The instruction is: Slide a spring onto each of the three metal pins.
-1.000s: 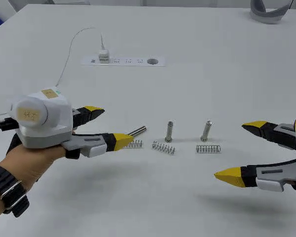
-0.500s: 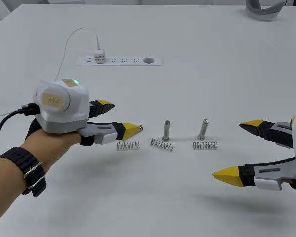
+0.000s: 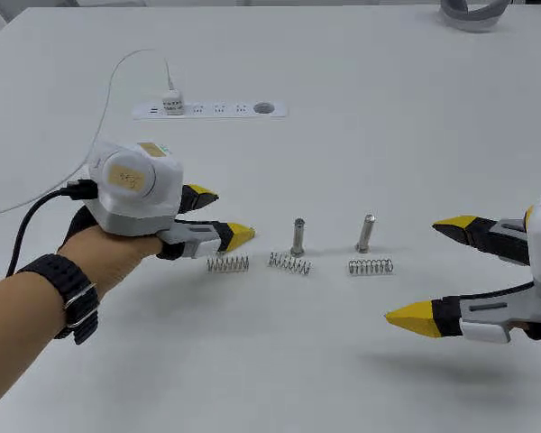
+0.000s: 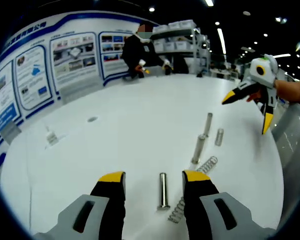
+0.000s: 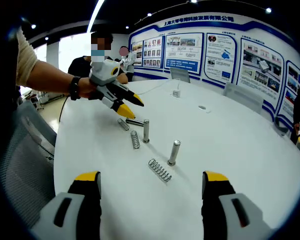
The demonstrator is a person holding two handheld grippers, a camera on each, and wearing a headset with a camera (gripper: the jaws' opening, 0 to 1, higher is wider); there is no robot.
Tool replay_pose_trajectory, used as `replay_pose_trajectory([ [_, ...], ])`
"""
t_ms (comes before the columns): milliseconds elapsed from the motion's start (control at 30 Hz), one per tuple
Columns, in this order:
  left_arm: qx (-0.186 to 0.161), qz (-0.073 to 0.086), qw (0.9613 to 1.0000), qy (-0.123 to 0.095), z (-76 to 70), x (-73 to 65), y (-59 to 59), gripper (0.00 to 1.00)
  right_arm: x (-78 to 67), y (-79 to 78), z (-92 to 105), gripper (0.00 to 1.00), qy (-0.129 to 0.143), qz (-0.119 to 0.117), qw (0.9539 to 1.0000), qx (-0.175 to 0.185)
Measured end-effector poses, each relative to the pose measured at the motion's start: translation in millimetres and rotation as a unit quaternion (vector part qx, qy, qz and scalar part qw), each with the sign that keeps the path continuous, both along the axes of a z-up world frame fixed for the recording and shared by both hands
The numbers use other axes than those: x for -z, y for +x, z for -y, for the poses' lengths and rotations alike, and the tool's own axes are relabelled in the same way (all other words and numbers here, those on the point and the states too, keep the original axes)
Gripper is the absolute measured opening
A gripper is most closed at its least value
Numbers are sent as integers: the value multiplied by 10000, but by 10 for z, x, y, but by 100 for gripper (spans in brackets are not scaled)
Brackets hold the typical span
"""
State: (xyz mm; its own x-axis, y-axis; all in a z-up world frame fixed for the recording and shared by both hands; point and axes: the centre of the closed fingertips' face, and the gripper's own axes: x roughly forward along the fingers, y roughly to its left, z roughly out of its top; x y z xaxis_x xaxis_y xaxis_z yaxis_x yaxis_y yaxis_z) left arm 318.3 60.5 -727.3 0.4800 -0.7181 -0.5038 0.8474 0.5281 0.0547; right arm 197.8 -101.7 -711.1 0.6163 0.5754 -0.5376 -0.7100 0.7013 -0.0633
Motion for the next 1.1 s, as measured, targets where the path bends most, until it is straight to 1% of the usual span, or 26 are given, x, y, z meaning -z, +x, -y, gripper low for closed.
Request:
replay_pose_trajectory([
  [67,27,-18,10000,39,10,21,-7,43,3,3,-1,84,-3,-9,10000,-2],
  [133,44,18,9999,126,22,42,3,40,4,6,-2,84,-3,-12,10000,-4],
  [333,123,-17,9996,256,87,87,19,37,15,5,5,84,-7,-32,10000,-1],
  [467,128,-98,9992,362,118,135,38,36,30,5,6,84,-20,-56,10000,-1],
  [700,191,-90,9982,562,121,185,51,27,33,-1,9,84,-26,-60,10000,8],
  [833,187,-154,9978,621,110,208,46,23,32,-3,8,84,-34,-59,10000,11],
  [900,205,-211,9974,656,108,227,34,21,34,-8,5,84,-44,-66,10000,5],
  [1000,209,-255,9967,740,104,260,32,21,27,-6,5,84,-36,-56,10000,5],
  [1100,200,-314,9965,746,118,270,32,19,26,-8,6,84,-36,-58,10000,7],
])
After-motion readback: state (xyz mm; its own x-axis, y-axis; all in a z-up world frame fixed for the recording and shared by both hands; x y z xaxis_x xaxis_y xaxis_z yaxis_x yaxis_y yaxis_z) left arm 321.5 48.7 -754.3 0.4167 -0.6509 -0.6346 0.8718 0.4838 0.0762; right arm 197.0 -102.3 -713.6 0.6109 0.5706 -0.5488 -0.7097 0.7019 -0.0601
